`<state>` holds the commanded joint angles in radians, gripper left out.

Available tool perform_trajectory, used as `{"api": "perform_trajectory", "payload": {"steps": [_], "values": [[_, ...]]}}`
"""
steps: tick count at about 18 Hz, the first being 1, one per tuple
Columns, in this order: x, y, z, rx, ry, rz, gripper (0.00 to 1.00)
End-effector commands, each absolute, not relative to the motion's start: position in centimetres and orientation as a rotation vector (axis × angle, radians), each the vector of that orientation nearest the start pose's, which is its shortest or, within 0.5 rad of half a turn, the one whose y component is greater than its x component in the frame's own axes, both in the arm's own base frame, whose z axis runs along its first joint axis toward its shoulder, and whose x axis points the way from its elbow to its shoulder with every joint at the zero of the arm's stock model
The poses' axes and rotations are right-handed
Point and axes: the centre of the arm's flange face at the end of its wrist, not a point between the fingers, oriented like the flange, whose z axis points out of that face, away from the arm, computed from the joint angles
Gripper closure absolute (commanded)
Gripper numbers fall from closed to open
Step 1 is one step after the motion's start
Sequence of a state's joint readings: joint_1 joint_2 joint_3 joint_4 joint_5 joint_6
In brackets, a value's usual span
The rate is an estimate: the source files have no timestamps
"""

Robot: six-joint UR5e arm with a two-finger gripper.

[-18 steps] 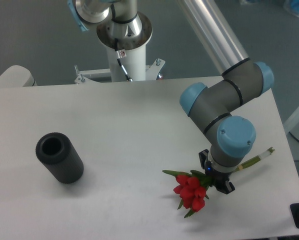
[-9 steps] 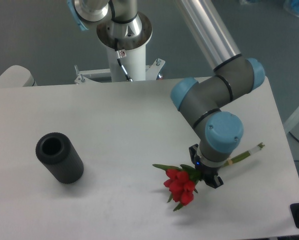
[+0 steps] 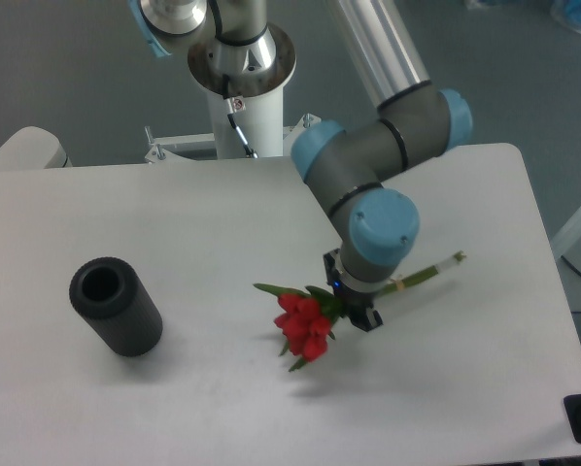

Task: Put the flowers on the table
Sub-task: 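Carry the red tulip bunch by its stems toward the black vase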

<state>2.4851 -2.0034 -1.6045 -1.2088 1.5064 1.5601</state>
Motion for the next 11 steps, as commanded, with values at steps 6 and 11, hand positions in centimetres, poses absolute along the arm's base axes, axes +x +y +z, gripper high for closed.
{"api": "perform_trajectory", "payload": {"steps": [6,11], "values": [[-34.5,48.6,24.2,-2.947,1.014,-0.232,1.0],[-31.9,50.3,24.0,-2.965,0.969,-0.233,0.79]]}}
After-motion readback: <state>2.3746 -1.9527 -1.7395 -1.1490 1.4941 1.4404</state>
